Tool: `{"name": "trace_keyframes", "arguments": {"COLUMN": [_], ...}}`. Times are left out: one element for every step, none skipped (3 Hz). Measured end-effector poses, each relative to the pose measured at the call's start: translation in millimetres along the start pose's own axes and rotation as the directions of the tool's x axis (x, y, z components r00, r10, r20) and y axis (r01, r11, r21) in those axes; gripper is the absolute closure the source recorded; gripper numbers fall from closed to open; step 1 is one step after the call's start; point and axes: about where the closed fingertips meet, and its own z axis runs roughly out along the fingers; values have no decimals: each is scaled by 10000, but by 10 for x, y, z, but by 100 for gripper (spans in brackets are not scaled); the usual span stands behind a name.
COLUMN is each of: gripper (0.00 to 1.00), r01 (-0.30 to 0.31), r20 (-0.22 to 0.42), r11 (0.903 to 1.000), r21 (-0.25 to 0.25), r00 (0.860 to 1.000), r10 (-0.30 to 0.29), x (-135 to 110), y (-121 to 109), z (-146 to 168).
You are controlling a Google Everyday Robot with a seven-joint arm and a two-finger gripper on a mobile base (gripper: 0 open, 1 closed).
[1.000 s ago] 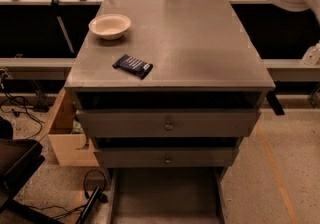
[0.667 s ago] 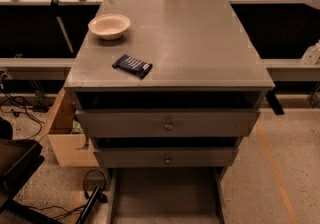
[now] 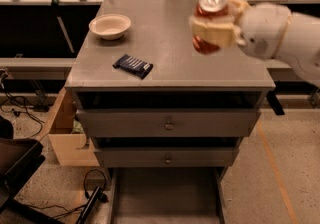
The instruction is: Place coke can into bottom drawer
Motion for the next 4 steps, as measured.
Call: {"name": "trace_keyframes", "arguments": {"gripper": [100,100,100,100], "r01": [-1805,-3766,-4162,-4161], "r20": [-582,-1129,-1227,-1227], "r11": [9834,9248,9064,9064], "r21": [-161,544,725,723], "r00": [9821,9179,8982,8982], "r10": [1793,3805,4222,4221], "x": [896,1918,2146,2146], "y": [437,808,887,887], "z": [-722,-1535,-1689,-1688]}}
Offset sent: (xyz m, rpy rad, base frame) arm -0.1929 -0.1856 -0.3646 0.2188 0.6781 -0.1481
